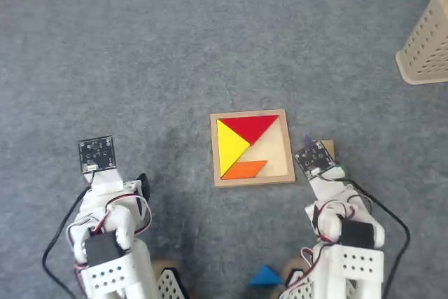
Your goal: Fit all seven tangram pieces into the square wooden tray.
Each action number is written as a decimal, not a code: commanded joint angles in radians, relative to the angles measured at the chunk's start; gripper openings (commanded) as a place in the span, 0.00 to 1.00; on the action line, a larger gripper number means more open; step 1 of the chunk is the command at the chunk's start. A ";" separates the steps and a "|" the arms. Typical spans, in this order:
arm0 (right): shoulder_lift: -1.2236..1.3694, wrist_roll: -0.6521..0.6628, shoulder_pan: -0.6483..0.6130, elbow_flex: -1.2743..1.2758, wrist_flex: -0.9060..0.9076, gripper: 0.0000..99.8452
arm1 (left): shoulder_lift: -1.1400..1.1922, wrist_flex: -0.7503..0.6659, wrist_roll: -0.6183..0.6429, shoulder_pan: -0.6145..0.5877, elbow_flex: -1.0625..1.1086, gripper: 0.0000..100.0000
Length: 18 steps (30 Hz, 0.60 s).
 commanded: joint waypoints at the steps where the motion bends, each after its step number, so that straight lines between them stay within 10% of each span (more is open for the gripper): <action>1: -0.028 0.025 0.081 -0.009 0.002 0.01 | -0.014 0.005 -0.005 0.002 -0.013 0.22; 18: 0.251 0.084 0.091 -0.064 -0.074 0.04 | -0.014 0.005 -0.005 0.002 -0.013 0.22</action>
